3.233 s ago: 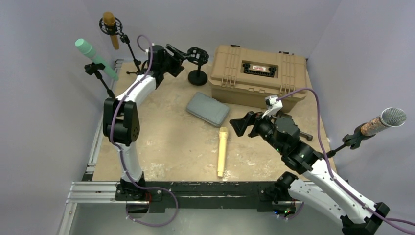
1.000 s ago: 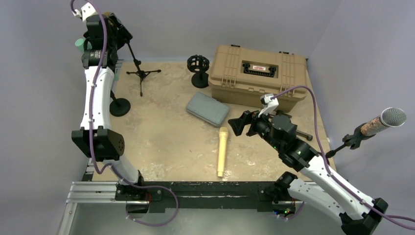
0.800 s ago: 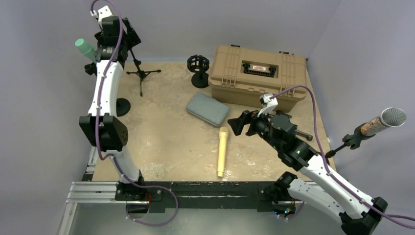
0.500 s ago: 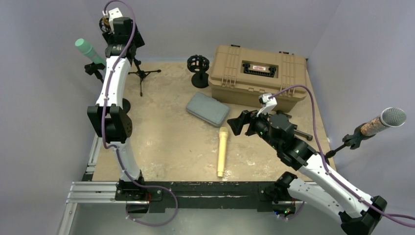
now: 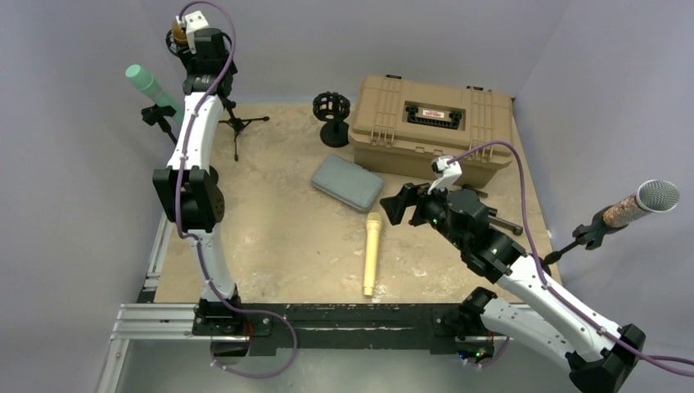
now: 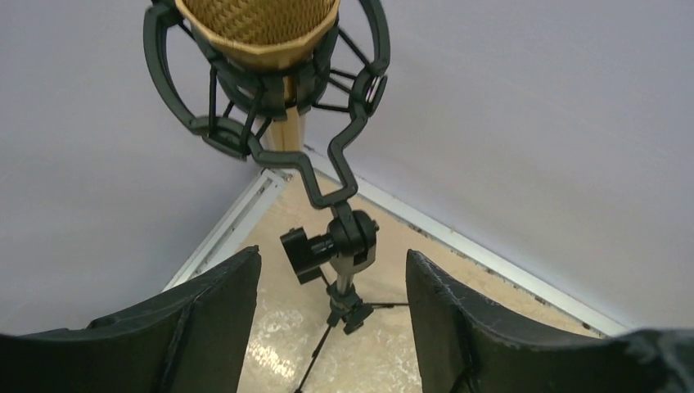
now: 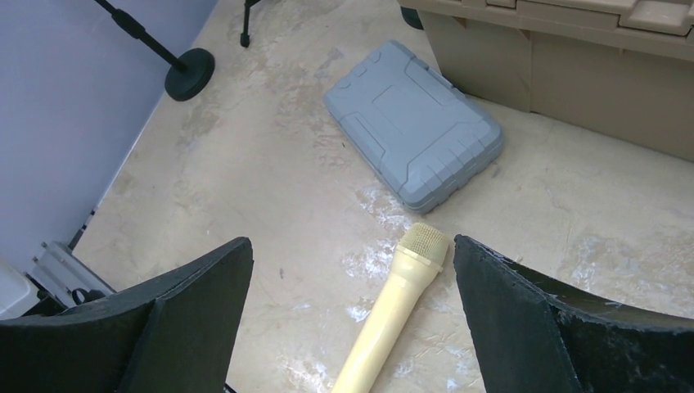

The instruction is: Remove the microphone from the stand

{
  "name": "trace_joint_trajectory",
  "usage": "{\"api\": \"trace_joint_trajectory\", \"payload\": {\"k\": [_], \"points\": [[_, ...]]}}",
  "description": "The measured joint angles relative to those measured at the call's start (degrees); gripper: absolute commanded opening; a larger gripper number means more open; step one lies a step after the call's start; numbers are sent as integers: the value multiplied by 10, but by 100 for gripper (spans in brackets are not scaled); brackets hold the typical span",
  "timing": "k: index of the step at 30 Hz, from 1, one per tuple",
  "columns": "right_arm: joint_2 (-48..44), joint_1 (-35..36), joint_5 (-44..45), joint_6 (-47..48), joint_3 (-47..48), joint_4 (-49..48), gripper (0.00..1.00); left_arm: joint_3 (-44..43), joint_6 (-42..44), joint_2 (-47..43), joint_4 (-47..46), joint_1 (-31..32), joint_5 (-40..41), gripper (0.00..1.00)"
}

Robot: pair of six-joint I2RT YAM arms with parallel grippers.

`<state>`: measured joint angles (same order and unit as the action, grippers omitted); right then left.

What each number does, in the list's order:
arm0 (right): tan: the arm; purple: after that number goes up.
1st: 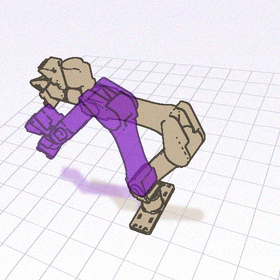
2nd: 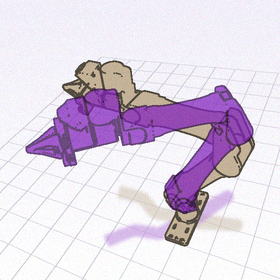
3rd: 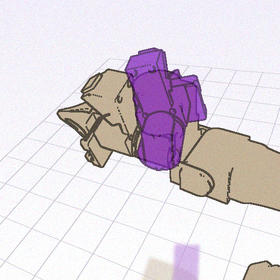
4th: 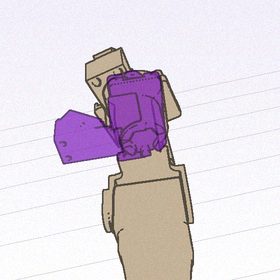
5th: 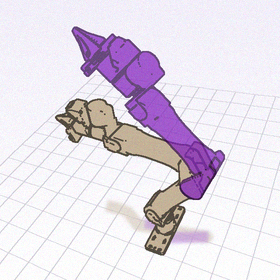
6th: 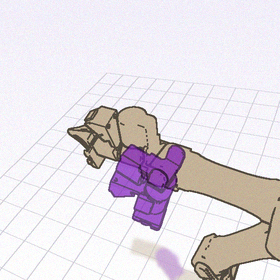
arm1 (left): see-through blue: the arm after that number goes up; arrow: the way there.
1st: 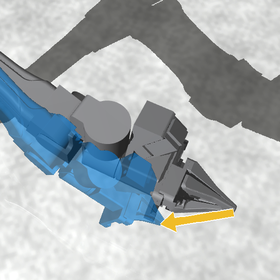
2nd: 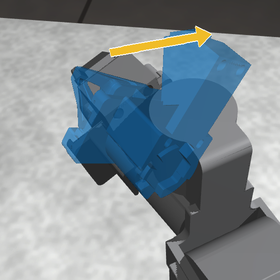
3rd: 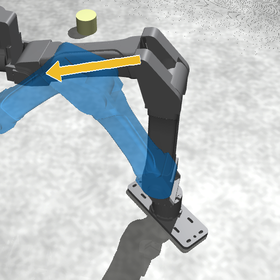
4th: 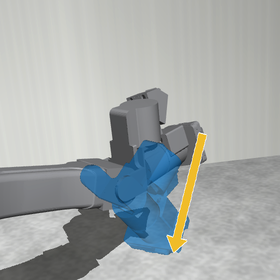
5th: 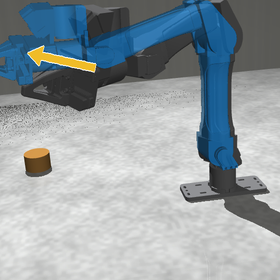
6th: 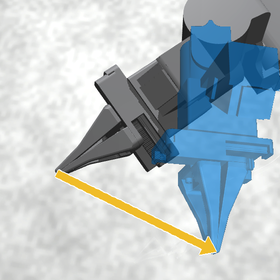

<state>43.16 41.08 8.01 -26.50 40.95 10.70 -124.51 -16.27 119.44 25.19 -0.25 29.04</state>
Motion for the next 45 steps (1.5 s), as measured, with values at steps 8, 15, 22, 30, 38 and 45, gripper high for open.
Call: {"api": "trace_joint_trajectory", "payload": {"k": [8, 15, 22, 30, 38, 45], "points": [[15, 0, -1, -1, 0, -3, 92, 6, 30, 11, -71, 0, 0, 59], [25, 0, -1, -1, 0, -14, 92, 23, 45, 17, -93, 0, 3, 43], [26, 0, -1, -1, 0, -17, 92, 41, 54, 13, -123, -1, 6, 30], [22, 0, -2, 0, 0, -17, 92, 96, 55, -27, -135, 8, 8, 15], [17, 0, -12, -3, -1, -26, 92, 204, 58, -118, -135, 45, 8, 0], [6, 0, -22, -5, -2, -26, 91, 331, 36, -240, -111, 63, -4, 0]]}}
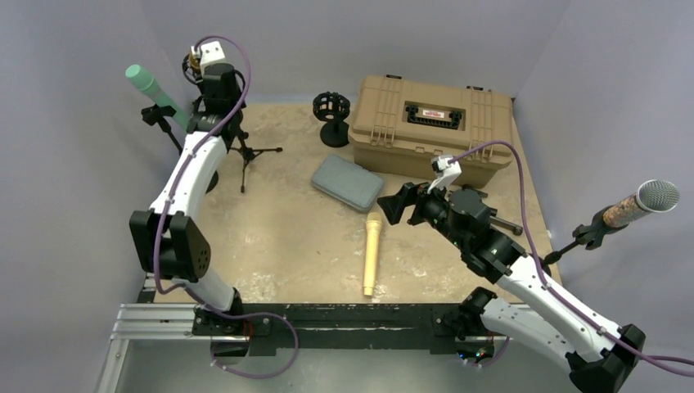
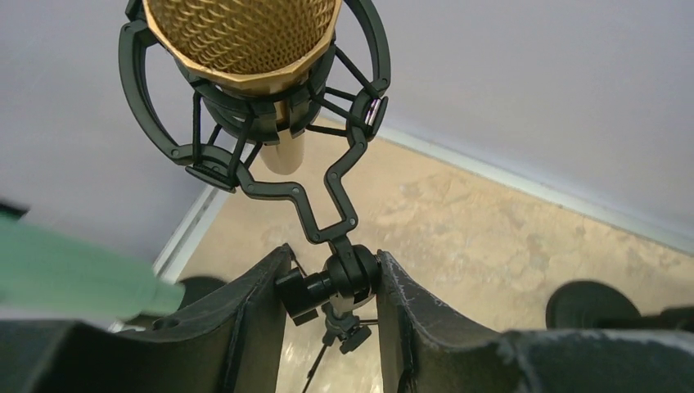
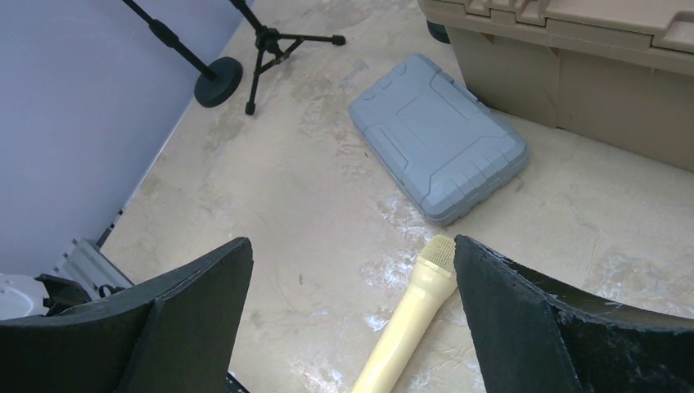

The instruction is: Remove the microphone from the stand

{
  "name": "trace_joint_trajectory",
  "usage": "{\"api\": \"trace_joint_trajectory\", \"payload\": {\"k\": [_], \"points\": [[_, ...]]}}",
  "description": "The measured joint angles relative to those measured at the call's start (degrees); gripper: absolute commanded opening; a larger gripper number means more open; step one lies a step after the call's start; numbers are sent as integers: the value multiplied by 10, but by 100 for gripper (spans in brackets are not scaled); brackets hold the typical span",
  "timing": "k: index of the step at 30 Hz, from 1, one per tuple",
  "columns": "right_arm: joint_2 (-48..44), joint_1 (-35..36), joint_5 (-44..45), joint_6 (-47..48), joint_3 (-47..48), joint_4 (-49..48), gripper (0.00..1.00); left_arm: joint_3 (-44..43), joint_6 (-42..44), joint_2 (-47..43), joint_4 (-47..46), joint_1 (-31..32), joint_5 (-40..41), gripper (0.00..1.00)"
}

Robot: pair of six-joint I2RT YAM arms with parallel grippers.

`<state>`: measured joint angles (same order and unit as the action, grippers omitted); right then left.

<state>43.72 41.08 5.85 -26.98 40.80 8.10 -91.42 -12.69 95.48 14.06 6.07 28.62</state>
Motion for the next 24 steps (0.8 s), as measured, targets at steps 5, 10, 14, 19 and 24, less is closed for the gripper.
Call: {"api": "trace_joint_trajectory", "payload": {"k": [5, 10, 14, 19, 24], "points": [[-3, 0, -9, 0, -1, -4, 91, 71, -23, -84, 39, 9, -14, 0], [-4, 0, -14, -4, -9, -7, 91, 140, -45, -172, 76, 24, -46, 0], [-3, 0, -22, -4, -10, -10, 90, 172, -53, -231, 117, 47, -81, 0], [1, 0, -33, -4, -10, -10, 90, 213, -57, -305, 154, 57, -146, 0], [-5, 0, -38, -4, -10, -10, 90, 248, -64, -372, 181, 57, -207, 0]]}}
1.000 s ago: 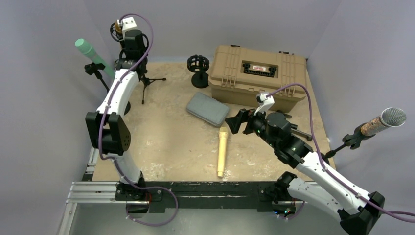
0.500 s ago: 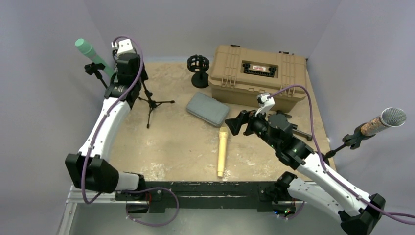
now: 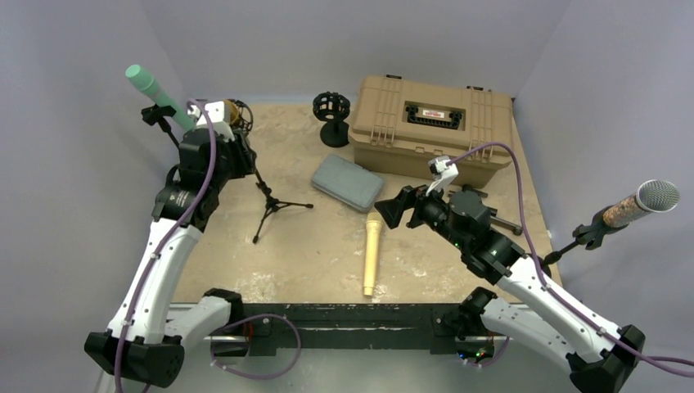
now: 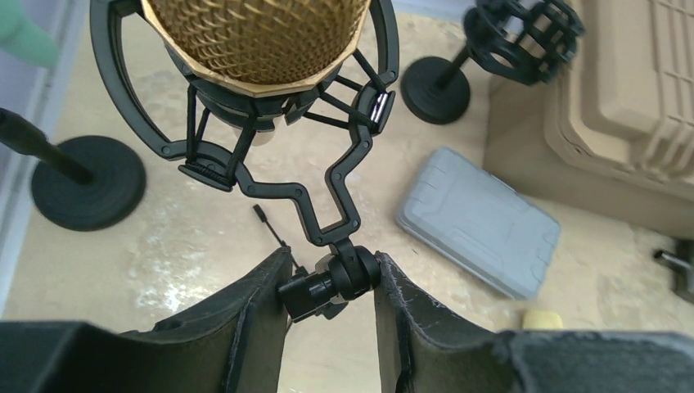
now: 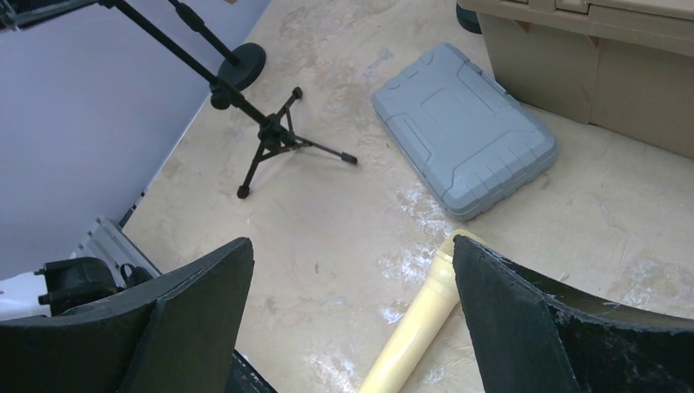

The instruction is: Remove the microphone from the stand

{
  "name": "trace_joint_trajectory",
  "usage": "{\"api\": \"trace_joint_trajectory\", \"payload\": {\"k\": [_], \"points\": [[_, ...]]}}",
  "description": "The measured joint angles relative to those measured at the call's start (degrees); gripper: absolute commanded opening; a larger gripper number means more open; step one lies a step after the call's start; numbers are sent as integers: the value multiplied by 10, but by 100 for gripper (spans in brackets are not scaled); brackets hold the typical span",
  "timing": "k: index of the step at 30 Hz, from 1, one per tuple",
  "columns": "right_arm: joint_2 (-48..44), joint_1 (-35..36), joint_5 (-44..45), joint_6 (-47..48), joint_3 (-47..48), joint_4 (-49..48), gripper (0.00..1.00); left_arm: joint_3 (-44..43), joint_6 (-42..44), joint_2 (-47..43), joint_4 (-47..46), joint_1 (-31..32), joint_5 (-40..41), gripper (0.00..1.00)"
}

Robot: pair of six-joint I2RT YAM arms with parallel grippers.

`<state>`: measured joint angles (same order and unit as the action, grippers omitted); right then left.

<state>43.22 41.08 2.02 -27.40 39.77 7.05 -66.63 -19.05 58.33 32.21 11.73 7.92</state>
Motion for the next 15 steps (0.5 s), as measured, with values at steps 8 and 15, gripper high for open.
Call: {"api": "trace_joint_trajectory", "payload": {"k": [8, 15], "points": [[-3, 0, -1, 0, 0, -5, 89, 15, -10, -38, 31, 8, -77, 28], [46, 0, -3, 1, 19, -7, 88, 15, -11, -45, 66, 8, -112, 67]]}}
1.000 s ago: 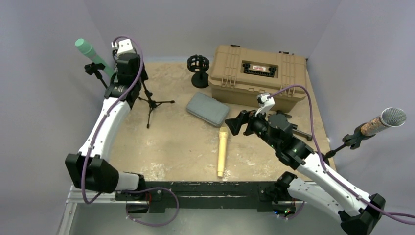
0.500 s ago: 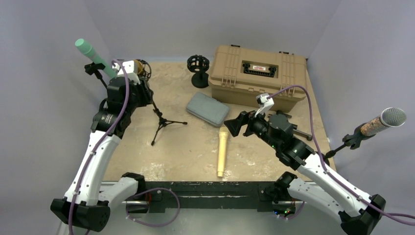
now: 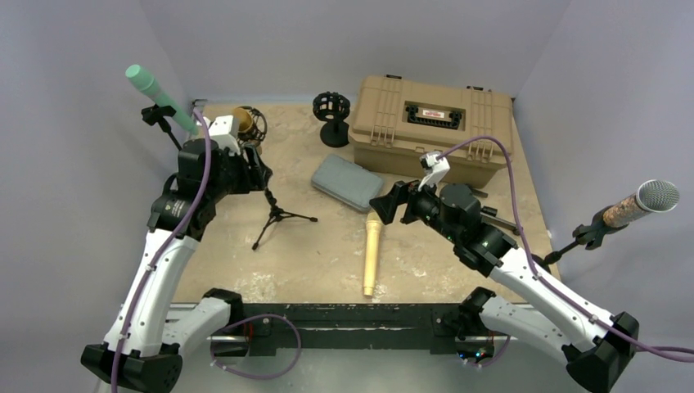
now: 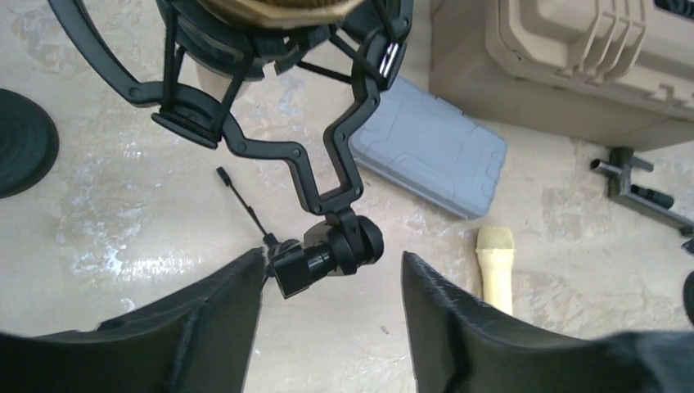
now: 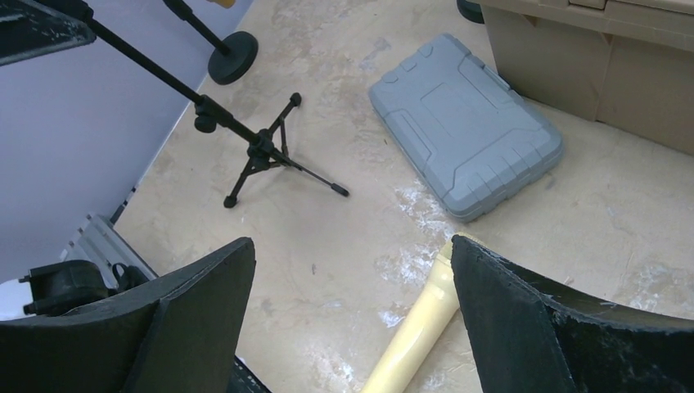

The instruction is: Remove the microphone from the stand

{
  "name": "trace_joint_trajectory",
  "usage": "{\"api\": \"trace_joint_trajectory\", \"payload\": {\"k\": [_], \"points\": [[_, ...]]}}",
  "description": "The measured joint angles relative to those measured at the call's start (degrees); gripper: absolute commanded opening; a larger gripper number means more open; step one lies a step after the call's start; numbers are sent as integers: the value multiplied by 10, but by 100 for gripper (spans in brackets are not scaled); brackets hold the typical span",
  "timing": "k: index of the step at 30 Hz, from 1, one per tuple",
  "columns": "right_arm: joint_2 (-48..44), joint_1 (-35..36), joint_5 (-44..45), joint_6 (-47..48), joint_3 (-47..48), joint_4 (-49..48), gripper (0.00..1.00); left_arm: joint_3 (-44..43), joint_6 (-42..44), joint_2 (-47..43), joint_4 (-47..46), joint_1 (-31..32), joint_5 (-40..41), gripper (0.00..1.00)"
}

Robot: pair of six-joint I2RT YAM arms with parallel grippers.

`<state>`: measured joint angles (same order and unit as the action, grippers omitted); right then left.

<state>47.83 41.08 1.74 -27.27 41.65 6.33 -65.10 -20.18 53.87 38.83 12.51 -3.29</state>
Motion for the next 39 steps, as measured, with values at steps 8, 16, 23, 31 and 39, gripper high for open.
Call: {"api": "trace_joint_trajectory", "payload": {"k": [8, 16, 23, 31, 39], "points": [[-11, 0, -2, -1, 1, -4, 88, -25, 3, -20, 54, 0, 5, 97], [-26, 0, -2, -1, 1, -2, 88, -126, 17, -49, 53, 0, 73, 95], [-33, 0, 1, -1, 1, 1, 88, -200, 24, 14, 13, 0, 109, 70], [-34, 0, 7, -1, 2, 6, 88, -248, 55, 128, -3, 0, 127, 68], [-33, 0, 8, -2, 2, 6, 88, -248, 74, 142, -7, 11, 145, 64]]}}
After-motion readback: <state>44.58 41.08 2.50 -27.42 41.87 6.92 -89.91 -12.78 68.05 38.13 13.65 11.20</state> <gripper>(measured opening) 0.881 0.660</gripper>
